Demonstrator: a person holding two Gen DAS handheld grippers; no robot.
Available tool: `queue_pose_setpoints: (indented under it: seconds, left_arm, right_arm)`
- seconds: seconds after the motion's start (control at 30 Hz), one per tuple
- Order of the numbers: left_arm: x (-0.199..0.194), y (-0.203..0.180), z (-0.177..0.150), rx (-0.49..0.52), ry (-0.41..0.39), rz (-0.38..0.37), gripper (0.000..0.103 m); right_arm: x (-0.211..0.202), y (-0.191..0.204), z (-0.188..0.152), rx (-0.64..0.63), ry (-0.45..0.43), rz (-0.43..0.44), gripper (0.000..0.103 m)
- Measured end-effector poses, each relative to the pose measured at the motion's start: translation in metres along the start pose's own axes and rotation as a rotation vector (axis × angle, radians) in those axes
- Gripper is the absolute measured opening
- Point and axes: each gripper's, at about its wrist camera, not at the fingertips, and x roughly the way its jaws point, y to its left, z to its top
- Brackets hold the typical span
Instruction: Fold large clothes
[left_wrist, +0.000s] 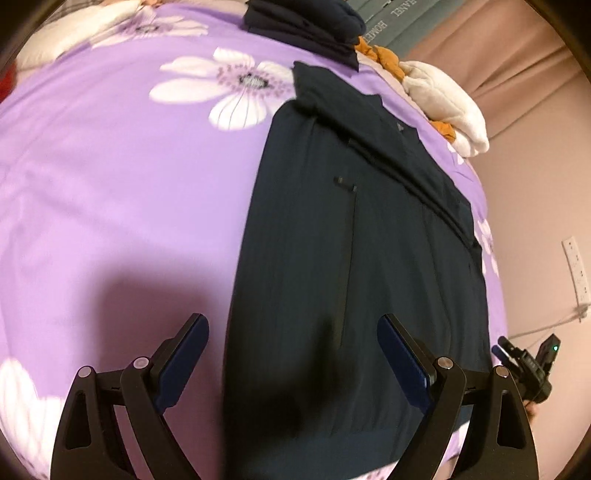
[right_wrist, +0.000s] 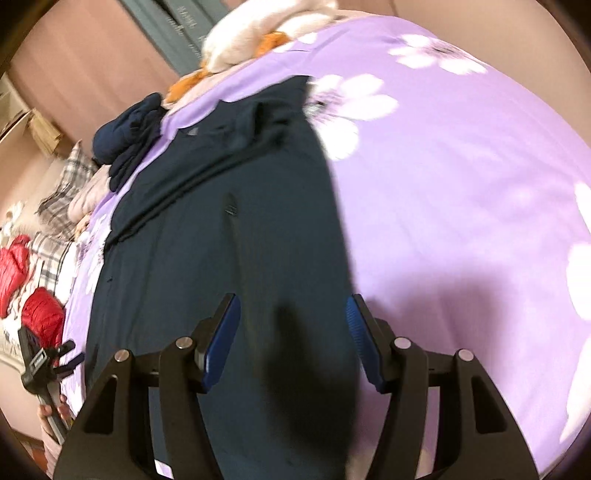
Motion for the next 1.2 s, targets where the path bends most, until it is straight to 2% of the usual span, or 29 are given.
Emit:
queue_pose_setpoints:
  seconds: [0.07,0.17,0.27,0.33,0.4,0.47,0.57,0.73,1.2]
  left_arm:
    - [0.002,0.004,-0.007,-0.025,0.022,-0.055,0.092]
    - [0.001,0.005,-0.014,-0.042,0.02,-0.099,0.092]
    - [-0.001,0.006,-0.02,-0.057,0.035,-0.158,0.092]
    - [-0.003,0.008,-0.025,-0.062,0.052,-0.192,0.092]
    - [-0.005,0.012,-0.032,-0.075,0.063,-0.23,0.092]
    - [-0.008,0.017,-0.037,-0.099,0.074,-0.283,0.092]
    - [-0.01,0.02,-0.042,-0.119,0.075,-0.321,0.092]
    - [-0.007,0.017,-0.041,-0.112,0.08,-0.313,0.092]
    - [0.016,-0.005,-0.02,-0.094,0.117,-0.328,0.093]
  right_arm:
    - [-0.003,-0.012,-0.009,0.033,0.004,-0.011,0.061]
    - [0.001,-0.026,-0.025,0.11,0.035,0.028,0.061]
    - [-0.001,-0.023,-0.041,0.107,0.039,0.06,0.062]
    - [-0.003,-0.02,-0.045,0.098,0.066,0.112,0.062]
    - [-0.001,-0.018,-0.052,0.106,0.123,0.203,0.062]
    - [-0.002,-0.018,-0.058,0.101,0.131,0.223,0.061]
    - [-0.002,-0.02,-0.066,0.131,0.153,0.279,0.061]
    - [0.003,-0.016,-0.068,0.145,0.155,0.306,0.062]
    - [0.03,0.008,-0.046,0.117,0.182,0.358,0.062]
